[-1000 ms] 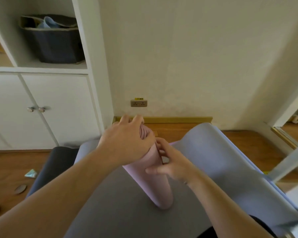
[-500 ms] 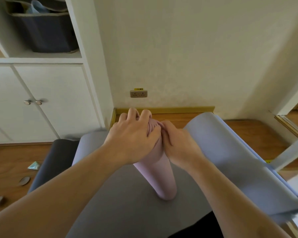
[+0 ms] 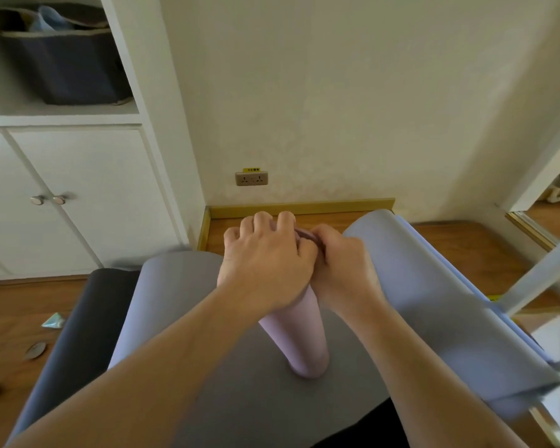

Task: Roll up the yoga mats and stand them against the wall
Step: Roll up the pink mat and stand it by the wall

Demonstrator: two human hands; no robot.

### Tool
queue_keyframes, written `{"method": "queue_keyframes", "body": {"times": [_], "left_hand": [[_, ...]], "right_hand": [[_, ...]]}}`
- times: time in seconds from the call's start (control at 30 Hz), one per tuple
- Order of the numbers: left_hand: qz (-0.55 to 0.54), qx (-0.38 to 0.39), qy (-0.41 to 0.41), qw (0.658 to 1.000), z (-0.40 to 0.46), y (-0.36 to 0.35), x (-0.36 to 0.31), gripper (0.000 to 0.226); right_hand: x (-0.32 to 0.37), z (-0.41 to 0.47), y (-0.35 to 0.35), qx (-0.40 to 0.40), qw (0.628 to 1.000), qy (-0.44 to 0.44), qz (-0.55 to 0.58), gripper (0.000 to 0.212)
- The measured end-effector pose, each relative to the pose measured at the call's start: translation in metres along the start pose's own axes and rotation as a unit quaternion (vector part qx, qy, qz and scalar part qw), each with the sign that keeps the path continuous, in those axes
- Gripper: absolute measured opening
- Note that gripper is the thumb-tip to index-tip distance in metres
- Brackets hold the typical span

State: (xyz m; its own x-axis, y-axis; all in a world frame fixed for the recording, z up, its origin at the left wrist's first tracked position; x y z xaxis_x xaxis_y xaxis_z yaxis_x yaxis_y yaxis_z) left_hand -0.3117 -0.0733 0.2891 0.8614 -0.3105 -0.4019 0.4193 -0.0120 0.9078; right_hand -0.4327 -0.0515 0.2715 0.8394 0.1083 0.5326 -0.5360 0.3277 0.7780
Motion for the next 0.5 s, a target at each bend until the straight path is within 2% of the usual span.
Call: {"method": "queue_keyframes", "body": {"times": [0.1,0.23,0.3,0.43,0.5], "left_hand": [[0.009,0.007,-0.016,1.0,0.0,-0.005,-0.004,0.052],[0.002,0.012,-0.035,0.999,0.001,-0.008,-0.007,0.051],[-0.005,0.017,-0.046,0.999,0.001,-0.009,-0.006,0.052],[-0.005,0.029,-0.033,0.999,0.001,-0.01,0.002,0.064],[0.01,0.044,-0.036,0.998,-0.001,-0.009,0.004,0.068]], "right_hand": [[-0.005,-0.002,0.008,-0.021,0.999,-0.002,0.025,0.015],[-0.005,-0.004,0.017,-0.064,0.997,0.01,0.035,0.036],[-0.004,-0.006,0.022,-0.077,0.995,0.024,0.051,0.037],[0.004,-0.007,0.021,-0.063,0.996,0.041,0.058,0.048],[0.009,-0.007,0.02,-0.046,0.996,0.057,0.042,0.045]]}}
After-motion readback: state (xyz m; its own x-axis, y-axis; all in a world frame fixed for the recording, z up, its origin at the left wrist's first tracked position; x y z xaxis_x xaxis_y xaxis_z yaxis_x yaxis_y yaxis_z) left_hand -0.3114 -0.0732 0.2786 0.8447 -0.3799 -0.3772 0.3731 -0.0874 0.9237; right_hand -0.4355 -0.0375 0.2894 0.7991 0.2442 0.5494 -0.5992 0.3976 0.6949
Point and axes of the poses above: each hand's wrist, its own z-axis towards the middle knuckle, its own y-axis out of the back of the hand, x = y × z, the point moved 9 cm from there along z, towards the middle knuckle, and after that the axes turned 6 degrees about -z, right-handed, at the moved point
